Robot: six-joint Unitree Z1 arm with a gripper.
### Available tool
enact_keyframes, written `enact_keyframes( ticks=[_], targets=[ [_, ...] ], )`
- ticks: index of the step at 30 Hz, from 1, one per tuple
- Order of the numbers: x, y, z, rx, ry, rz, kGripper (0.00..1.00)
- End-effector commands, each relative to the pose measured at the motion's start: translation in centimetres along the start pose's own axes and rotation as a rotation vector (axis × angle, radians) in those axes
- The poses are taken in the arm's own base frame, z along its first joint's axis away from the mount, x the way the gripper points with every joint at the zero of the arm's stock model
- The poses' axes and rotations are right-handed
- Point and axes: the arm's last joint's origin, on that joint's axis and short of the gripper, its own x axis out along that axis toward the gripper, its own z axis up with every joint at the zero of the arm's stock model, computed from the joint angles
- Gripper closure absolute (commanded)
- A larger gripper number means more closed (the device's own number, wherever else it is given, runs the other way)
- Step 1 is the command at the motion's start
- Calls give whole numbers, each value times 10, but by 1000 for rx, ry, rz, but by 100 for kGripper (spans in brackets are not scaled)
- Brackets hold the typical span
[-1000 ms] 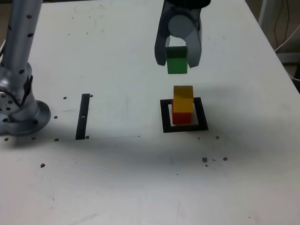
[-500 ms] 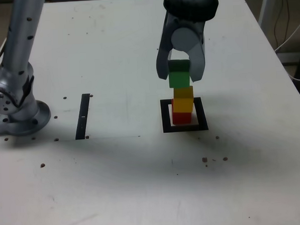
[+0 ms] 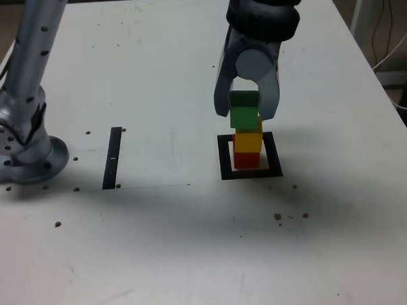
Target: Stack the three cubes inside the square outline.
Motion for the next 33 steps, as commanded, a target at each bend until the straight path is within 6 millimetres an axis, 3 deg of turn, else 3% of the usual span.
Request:
enact_keyframes(
  ticks=[1,5,7,14,20,26,33],
  targets=[
    [4,-1,2,4,17,-3,41],
    [6,-1,3,7,19,-7,9],
    [6,-1,2,7,20,-7,5],
    [4,-1,-1,7,17,-4,2],
    [-10,-1,-15,0,-22,21,1],
    [-29,-2,-43,-13,-68,49,1],
    [-31,1,-85,-48,-66,60,1]
  ],
)
